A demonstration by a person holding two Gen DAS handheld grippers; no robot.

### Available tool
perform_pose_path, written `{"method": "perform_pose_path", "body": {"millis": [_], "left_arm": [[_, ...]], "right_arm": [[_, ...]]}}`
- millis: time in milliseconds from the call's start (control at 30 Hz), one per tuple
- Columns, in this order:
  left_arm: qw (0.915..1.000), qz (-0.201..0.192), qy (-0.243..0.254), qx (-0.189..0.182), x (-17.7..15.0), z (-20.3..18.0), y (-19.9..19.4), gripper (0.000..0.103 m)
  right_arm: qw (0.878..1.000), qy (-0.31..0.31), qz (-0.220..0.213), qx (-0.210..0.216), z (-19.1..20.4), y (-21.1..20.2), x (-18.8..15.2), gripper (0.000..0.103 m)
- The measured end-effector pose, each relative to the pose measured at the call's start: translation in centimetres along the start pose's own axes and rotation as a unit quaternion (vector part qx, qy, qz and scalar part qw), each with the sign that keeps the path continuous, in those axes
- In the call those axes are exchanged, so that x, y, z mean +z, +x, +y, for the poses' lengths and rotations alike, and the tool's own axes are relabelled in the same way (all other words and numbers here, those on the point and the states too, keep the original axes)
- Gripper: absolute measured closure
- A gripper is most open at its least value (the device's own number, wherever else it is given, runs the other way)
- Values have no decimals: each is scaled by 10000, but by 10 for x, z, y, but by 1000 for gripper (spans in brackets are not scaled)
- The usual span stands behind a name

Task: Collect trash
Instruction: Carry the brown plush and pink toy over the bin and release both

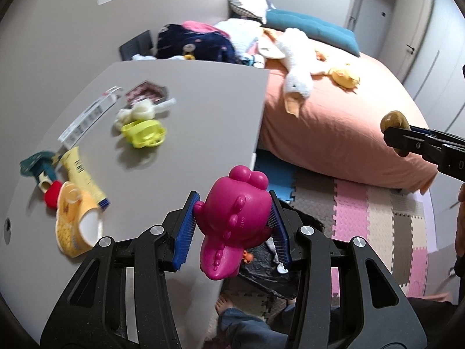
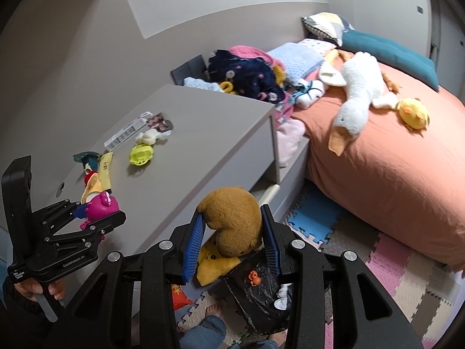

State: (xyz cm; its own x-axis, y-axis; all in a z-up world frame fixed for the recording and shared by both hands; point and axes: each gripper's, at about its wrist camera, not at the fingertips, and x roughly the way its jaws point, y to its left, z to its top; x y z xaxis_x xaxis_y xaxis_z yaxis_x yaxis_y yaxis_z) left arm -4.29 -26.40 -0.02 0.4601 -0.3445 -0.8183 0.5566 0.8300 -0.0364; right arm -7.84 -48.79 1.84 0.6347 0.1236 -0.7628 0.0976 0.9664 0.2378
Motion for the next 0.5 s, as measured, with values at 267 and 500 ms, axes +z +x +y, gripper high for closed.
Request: {"method": "perform_pose_path", "body": {"millis": [267, 500], "left_arm": [[9987, 52, 423, -293, 6, -42, 7, 57], [9961, 95, 710, -520, 8, -74, 13, 57]], "right_arm": [[9994, 260, -79, -212, -30, -20, -14, 63], [9982, 446, -82, -386, -53, -33, -27, 63]]}}
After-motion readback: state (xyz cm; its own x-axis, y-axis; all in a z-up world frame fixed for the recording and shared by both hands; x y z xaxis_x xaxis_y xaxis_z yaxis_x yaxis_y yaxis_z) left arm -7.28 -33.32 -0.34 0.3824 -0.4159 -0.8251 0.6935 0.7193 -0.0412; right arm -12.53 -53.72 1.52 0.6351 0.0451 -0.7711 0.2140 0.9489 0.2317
